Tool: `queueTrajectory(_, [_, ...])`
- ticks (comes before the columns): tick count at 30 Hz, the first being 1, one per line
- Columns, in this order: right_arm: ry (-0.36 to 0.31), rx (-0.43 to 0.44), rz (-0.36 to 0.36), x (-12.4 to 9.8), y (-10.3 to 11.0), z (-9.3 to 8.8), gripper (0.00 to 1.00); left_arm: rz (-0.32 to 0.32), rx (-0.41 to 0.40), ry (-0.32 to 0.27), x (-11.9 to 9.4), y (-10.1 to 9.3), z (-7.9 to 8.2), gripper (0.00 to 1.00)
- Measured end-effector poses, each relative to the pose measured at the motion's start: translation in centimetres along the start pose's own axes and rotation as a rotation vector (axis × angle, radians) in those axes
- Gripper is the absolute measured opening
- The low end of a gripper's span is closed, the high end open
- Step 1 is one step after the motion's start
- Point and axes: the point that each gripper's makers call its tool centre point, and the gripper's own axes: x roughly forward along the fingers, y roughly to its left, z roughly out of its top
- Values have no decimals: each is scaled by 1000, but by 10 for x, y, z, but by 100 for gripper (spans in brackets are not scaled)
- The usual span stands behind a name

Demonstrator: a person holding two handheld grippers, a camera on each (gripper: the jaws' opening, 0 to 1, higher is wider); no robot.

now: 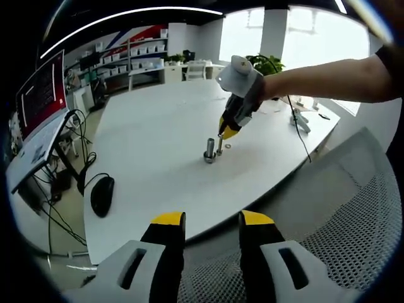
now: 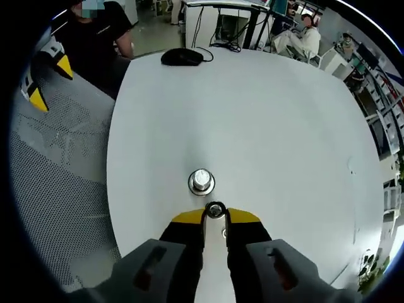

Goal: Place the washer onto the threaded stud by aligning its center hole with the stud, sliding it down to the base, and recovering from edge contact or off-axis alignment until the washer reaches the visible bottom stop.

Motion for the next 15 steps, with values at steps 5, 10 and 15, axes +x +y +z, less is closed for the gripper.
queueTrajectory(5, [-1,8,9,1,-3,1,8,0,-1,0,0,0,0,32])
queueTrajectory(10, [-9,23,11,3,-7,4,9,0,-2,1,0,0,0,32])
queueTrajectory(15, [-16,34,18,3,-5,5,9,0,-3,0,0,0,0,32])
